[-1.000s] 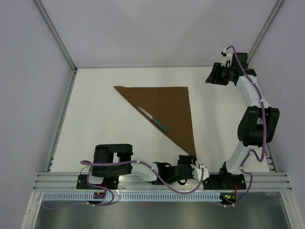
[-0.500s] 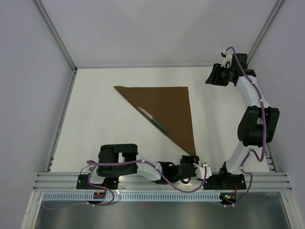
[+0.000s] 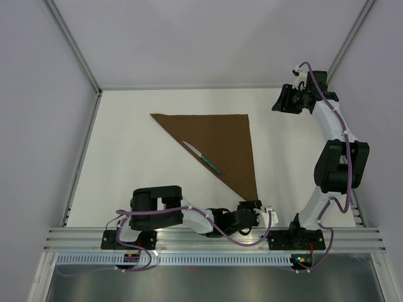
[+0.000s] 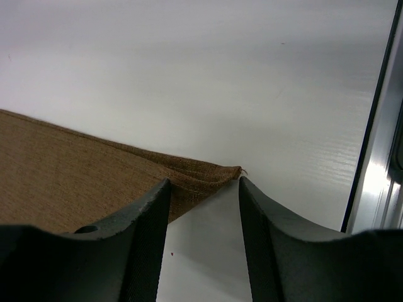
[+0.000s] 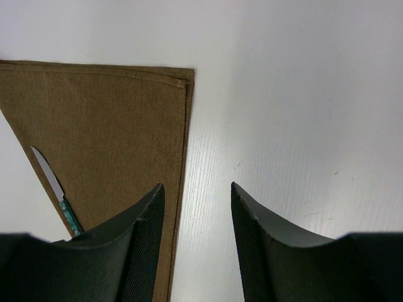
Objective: Fold the napkin, place the utensils inside, and roll it up
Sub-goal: Fold the napkin at the center of the board.
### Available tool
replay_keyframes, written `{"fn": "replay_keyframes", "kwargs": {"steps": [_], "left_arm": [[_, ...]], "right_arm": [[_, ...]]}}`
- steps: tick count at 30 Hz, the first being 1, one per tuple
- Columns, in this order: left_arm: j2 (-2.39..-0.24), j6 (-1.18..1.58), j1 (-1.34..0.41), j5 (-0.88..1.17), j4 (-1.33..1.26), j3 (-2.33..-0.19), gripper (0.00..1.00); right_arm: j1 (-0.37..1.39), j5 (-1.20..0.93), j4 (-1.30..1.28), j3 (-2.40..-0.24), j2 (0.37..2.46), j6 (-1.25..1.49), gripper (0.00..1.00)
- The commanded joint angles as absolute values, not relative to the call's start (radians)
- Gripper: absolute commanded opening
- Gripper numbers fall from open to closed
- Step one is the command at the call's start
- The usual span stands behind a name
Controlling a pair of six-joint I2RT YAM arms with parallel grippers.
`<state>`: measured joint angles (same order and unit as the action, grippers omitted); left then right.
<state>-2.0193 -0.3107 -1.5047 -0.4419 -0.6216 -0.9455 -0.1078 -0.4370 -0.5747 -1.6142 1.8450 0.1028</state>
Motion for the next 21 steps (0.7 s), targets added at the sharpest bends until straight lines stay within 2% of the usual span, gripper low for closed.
{"fn": "replay_keyframes", "kwargs": {"steps": [1, 21], "left_arm": [[-2.043, -0.256, -1.497, -0.399, -0.646, -0.971, 0.51], [-2.003, -0.230, -1.471, -0.351, -0.649, -0.969, 0.11]], "right_arm": [[-0.115, -0.449, -0.546, -1.612, 1.810, 0.121, 0.52], [-0.115, -0.448, -0.549, -1.615, 1.813, 0.120, 0.51]]}}
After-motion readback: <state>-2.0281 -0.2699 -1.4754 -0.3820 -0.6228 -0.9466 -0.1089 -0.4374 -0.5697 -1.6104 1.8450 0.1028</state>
